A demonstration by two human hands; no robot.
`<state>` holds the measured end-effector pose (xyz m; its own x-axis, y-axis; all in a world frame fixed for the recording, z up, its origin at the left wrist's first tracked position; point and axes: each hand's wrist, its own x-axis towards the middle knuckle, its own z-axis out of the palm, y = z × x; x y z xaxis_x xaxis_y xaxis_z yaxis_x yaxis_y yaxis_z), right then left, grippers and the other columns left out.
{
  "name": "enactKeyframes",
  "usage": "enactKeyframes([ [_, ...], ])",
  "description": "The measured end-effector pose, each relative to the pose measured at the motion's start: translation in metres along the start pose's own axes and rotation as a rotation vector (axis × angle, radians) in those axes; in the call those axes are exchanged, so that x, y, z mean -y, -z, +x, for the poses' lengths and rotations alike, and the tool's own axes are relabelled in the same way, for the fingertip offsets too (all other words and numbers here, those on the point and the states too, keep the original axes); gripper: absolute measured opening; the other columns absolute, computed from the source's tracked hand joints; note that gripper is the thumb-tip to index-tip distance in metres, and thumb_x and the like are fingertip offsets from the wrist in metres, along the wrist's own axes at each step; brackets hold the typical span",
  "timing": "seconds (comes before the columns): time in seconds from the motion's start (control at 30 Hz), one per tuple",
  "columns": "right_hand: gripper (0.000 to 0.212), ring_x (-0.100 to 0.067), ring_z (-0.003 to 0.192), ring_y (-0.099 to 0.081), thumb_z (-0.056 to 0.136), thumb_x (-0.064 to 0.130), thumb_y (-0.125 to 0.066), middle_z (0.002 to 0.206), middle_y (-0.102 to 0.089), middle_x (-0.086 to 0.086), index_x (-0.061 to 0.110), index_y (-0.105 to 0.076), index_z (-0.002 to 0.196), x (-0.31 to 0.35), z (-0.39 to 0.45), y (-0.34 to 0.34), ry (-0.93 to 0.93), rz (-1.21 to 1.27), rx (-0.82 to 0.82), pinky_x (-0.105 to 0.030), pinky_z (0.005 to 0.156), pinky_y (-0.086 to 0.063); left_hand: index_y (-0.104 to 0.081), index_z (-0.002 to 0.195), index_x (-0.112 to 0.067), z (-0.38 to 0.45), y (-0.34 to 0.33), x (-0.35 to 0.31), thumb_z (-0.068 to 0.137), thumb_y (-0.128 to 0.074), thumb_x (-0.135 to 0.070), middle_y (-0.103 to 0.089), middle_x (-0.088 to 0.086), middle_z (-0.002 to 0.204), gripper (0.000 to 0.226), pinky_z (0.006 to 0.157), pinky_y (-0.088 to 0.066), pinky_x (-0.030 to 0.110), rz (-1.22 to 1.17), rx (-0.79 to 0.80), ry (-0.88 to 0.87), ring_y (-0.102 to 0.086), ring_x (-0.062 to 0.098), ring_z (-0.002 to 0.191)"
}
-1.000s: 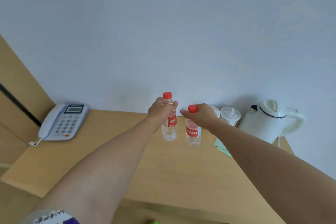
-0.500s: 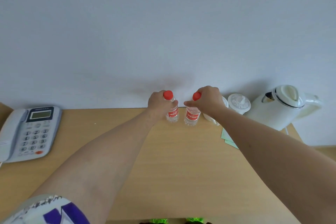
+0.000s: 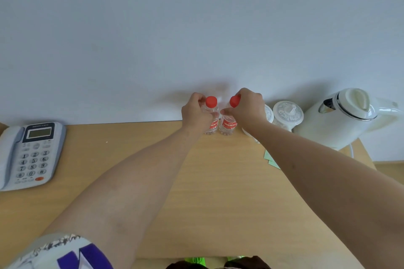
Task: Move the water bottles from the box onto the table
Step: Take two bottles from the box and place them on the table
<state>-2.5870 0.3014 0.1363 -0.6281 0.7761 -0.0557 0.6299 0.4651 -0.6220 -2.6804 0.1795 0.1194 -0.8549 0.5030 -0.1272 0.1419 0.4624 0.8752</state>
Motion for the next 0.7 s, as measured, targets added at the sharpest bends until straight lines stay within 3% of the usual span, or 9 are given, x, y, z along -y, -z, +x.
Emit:
enactKeyframes([
  [0.13,0.055,-0.017,0.076,-0.05,0.061,0.04,-0.093,0.081,-0.052,0.005,0.016,-0.06,0.097,-0.004,0.004,-0.003,0.029,0.027,-0.006,-0.021,0.052,-0.03,-0.062,0.106,-0.015,0.003,-0.009,-0.002,0.068,-0.091,-0.01,-0.065,0.002,0.11,0.048,0.086,-0.05,0.029,0.005,-0.057,-0.035,-0.062,0.02,0.1],
  [0.27,0.056,-0.02,0.082,-0.053,0.063,0.038,-0.092,0.087,-0.056,0.002,0.011,-0.063,0.103,-0.007,0.006,-0.005,0.072,0.035,-0.024,-0.029,0.063,-0.038,-0.061,0.101,-0.014,0.009,-0.012,-0.002,0.068,-0.091,-0.01,-0.059,0.004,0.109,0.044,0.074,-0.042,0.018,0.03,-0.1,-0.059,-0.057,0.018,0.092],
  [0.53,0.062,-0.028,0.095,-0.059,0.066,0.032,-0.091,0.101,-0.065,-0.007,0.009,-0.059,0.114,-0.005,0.008,0.001,0.078,0.036,0.011,-0.044,0.081,-0.051,-0.063,0.107,-0.014,0.013,-0.012,-0.003,0.068,-0.093,-0.016,-0.061,0.005,0.111,0.049,0.078,-0.042,0.022,0.032,-0.094,-0.071,-0.058,0.018,0.094],
  [0.7,0.045,-0.028,0.093,-0.058,0.077,0.013,-0.077,0.1,-0.064,-0.008,0.01,-0.054,0.117,0.0,0.003,0.005,0.085,-0.116,-0.002,-0.032,0.072,-0.038,-0.061,0.116,-0.015,0.01,-0.002,-0.008,0.069,-0.09,-0.017,-0.06,0.004,0.117,0.056,0.083,-0.042,0.023,0.077,-0.05,-0.092,-0.057,0.017,0.1],
])
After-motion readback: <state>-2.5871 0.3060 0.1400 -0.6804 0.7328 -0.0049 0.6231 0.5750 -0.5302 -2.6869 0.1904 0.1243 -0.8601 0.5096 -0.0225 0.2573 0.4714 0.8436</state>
